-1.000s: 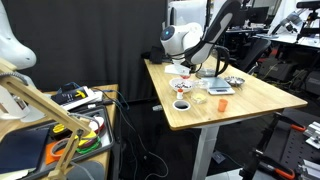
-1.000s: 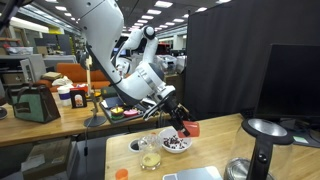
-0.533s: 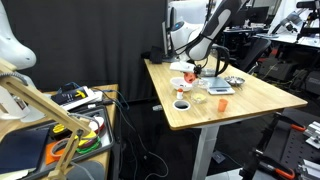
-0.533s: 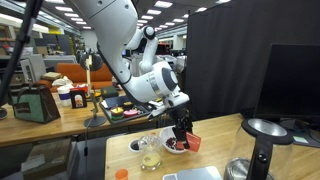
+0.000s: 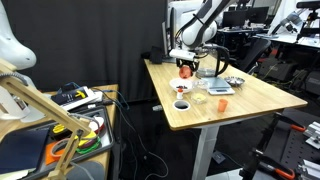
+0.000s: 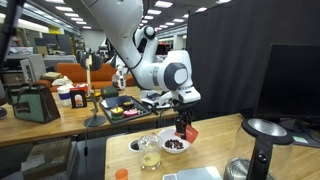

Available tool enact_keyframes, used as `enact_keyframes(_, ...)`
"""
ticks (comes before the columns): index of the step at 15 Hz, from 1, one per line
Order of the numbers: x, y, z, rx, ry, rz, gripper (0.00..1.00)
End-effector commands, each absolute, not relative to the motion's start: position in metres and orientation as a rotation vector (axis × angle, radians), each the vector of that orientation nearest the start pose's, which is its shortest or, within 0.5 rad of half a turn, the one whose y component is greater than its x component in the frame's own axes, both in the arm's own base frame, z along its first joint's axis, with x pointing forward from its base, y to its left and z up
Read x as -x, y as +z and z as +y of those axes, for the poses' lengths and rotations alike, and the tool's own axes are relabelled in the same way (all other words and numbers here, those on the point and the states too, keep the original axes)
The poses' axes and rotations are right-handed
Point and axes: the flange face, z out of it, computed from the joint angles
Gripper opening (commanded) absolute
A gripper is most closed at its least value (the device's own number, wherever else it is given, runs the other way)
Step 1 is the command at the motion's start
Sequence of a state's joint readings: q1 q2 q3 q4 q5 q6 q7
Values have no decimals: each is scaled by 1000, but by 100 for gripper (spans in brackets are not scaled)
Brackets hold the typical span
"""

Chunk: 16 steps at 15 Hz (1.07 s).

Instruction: Pour the contents in the red cup into the white bowl on the left

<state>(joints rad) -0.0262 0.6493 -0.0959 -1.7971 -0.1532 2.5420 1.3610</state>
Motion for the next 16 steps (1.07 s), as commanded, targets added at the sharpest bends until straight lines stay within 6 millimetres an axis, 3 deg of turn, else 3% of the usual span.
enact_keyframes(1, -652, 216, -73, 2442, -183, 1877, 47)
enact_keyframes(4, -645, 231, -82, 2371, -116, 1819, 47)
enact_keyframes(9, -626, 255, -119, 2224, -45, 1750, 47)
enact_keyframes(16, -583, 258, -156, 2071, 177, 1701, 47)
